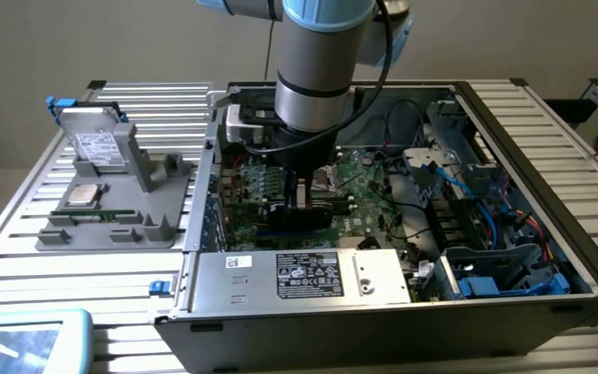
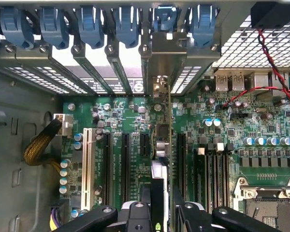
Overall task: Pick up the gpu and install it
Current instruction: 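Insert the gpu into the slot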
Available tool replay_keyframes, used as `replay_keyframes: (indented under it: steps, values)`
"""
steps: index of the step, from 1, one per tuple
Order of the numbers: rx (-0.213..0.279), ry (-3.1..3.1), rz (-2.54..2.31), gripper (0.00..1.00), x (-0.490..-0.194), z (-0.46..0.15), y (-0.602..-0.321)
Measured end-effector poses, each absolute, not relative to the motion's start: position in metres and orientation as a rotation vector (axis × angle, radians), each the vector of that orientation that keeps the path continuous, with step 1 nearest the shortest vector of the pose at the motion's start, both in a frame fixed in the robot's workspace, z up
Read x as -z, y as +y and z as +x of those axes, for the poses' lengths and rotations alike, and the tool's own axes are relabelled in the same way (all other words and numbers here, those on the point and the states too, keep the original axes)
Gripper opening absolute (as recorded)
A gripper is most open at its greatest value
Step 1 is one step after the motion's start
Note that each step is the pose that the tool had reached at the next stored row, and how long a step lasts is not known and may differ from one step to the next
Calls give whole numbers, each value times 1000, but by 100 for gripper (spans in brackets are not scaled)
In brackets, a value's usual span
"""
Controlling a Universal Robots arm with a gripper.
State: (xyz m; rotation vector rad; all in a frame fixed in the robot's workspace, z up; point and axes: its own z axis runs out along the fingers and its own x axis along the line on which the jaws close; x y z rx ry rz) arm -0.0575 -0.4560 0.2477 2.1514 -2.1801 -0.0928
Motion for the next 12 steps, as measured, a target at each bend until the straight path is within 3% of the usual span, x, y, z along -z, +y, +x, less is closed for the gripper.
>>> replay_keyframes:
  steps: [12]
  values:
    - [93, -2180, 2151, 27, -247, -58, -454]
